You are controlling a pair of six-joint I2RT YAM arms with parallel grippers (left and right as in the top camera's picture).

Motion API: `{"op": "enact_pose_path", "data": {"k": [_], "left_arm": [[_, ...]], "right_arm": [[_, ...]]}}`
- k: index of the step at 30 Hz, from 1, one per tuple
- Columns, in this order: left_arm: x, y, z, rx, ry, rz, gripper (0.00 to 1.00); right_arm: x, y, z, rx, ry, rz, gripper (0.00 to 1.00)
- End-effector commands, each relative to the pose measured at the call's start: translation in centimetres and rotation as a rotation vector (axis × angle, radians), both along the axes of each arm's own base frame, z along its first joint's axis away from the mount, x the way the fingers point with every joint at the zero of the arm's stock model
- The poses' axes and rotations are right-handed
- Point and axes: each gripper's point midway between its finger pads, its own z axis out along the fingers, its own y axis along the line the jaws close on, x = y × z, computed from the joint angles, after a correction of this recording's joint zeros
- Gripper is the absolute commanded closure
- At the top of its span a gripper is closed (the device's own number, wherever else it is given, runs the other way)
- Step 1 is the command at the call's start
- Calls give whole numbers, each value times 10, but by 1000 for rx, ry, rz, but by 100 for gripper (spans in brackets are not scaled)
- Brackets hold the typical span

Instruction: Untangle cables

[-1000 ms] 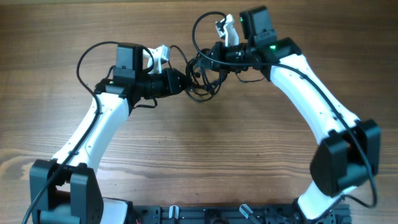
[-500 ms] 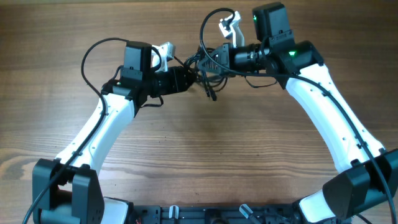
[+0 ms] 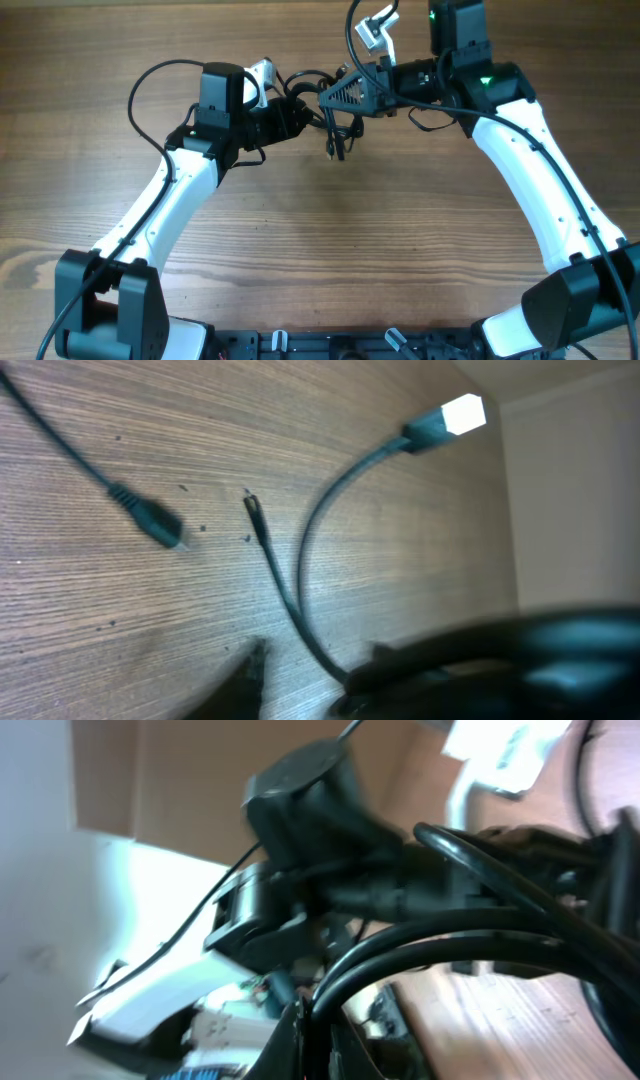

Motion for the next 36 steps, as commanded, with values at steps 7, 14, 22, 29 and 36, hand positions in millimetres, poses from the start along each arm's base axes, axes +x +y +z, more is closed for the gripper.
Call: {"op": "enact_pose_path", "data": {"k": [7,14,22,29,36], "left_arm": [[-1,4,-9,22,47,29,96],[-7,11,-14,36,68,1,94],[-20,33,-28,32,190,41,96],[-40,13,-16,-95,247,-65,96],[-48,7,-12,-134,267,-106,96]], "right_arm": [[59,-45,-57,-462,-110,-457,96],[32,-45,-100,-803,-152,-497,96],[15,-26,-100,-778,-264,-308,53],[29,-12,-83,-678,-283,-357,33],[46,14,-87,-552,-199,-380,44]]}}
